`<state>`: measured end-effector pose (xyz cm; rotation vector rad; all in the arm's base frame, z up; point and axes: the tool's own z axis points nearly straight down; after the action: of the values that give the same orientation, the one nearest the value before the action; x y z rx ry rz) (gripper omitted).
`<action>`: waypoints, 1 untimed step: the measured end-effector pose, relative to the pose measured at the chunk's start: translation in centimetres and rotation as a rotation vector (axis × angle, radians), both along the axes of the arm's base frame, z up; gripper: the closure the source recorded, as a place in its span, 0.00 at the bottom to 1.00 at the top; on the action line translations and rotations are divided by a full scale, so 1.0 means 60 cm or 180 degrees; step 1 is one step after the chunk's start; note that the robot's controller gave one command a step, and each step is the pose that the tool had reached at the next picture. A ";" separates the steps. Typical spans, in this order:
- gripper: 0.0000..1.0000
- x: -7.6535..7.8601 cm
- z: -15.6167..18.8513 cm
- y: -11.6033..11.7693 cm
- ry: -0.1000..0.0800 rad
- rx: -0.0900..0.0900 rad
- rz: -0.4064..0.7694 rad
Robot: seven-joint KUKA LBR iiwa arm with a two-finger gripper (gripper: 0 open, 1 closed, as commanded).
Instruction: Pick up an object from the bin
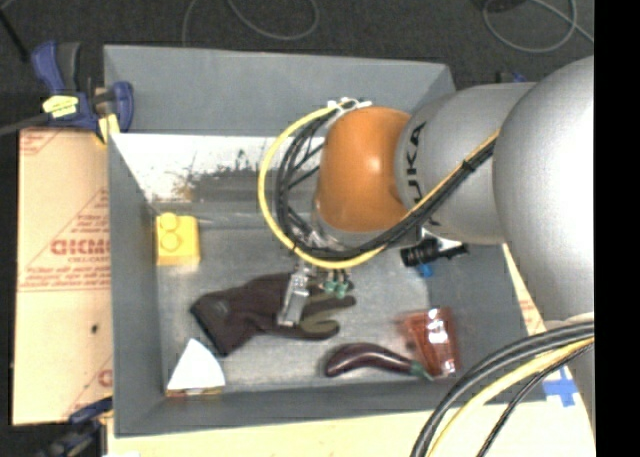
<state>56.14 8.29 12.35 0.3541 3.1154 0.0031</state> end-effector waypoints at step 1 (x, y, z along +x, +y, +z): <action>1.00 0.012 -0.084 0.043 -0.0009 -0.0002 0.0840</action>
Offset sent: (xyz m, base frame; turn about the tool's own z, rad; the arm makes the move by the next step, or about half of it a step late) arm 0.0000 0.0000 0.0000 0.0000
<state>56.87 10.87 7.30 -0.0587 3.1323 0.0037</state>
